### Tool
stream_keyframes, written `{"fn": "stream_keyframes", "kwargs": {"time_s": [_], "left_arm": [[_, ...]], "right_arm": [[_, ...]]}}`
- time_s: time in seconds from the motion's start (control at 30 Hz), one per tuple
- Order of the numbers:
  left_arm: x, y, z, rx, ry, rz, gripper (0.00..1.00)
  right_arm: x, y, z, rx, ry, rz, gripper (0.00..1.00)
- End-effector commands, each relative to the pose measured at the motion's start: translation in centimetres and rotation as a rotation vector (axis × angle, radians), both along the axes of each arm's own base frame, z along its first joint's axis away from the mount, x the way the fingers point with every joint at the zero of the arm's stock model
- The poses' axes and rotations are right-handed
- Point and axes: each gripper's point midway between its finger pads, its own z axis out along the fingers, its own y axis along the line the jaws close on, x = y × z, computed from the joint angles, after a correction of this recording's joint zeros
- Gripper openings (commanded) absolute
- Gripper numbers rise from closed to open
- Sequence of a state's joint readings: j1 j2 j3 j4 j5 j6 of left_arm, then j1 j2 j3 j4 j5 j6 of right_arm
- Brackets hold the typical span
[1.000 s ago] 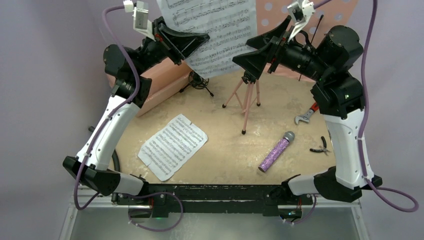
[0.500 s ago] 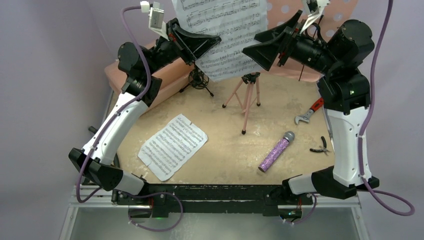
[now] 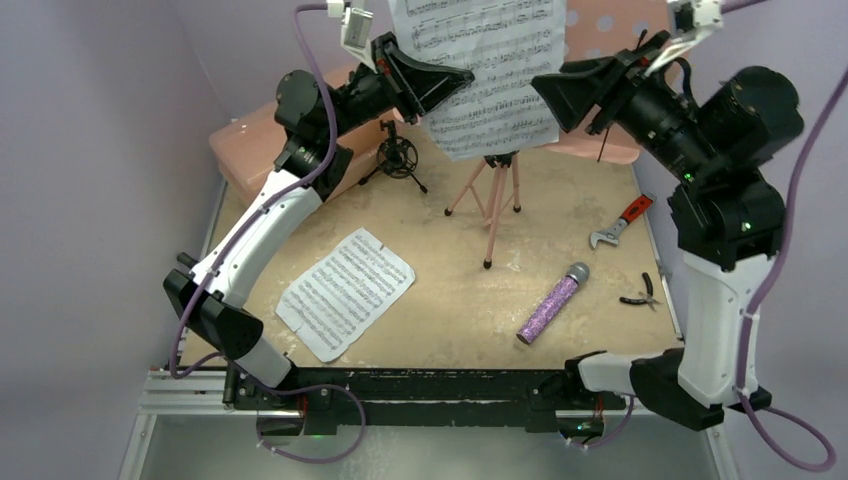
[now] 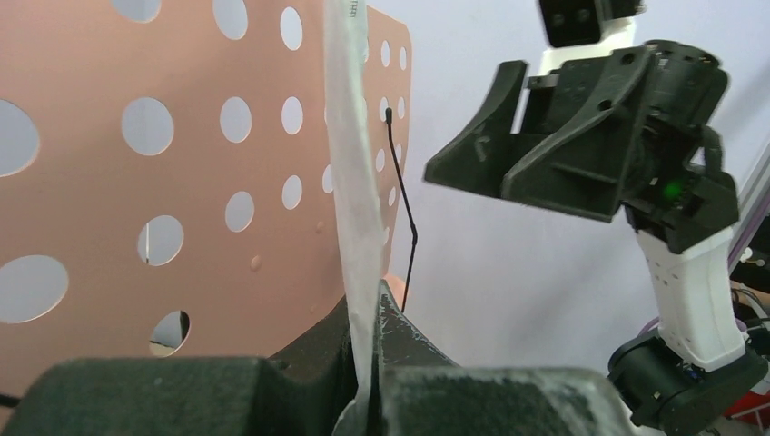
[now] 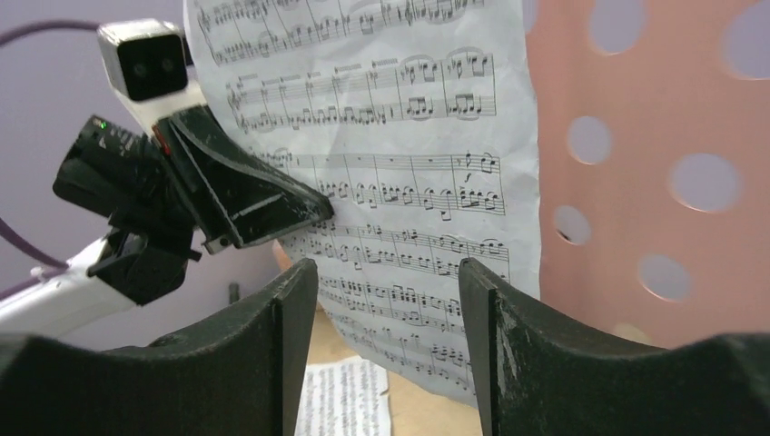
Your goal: Set up the instrument practice props
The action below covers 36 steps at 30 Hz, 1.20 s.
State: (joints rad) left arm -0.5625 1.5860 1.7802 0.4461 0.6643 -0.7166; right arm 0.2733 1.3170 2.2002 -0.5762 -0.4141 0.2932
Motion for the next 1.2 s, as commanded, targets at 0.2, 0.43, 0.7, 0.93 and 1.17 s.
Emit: {"fn": "stream_keyframes", "kwargs": {"time_s": [0.2,0.43,0.7,0.93,1.17], "left_arm": [[-0.2,-1.5,2.3,-0.032,-0.063,0.01,0.0],[0.6,-1.7,2.3,0.008,-0.083,0.049,0.0],[0.5,-2.2,1.8,0.015,-0.082,0.031,0.0],[0.3,-2.7,1.7,0.03,-0.084,0.022,0.0],[1.0,-3.0,2.1,0.04,-0.074,0.044,0.0]], "right_arm": [[-1.2,-7.4,0.4,0.009,-0.001,-0.394,0.57],[-0.4,-10.7,-2.5,-0.017,0.117,-0.59,0.55],[1.2,-11.8,-5.4,-0.086,0.196,-0.668,0.56],[2.4,-10.8,-5.5,-0.087,0.185,-0.633,0.53],[3.0,-11.0,-4.7,-0.075,0.152,-0.651,0.4]]}}
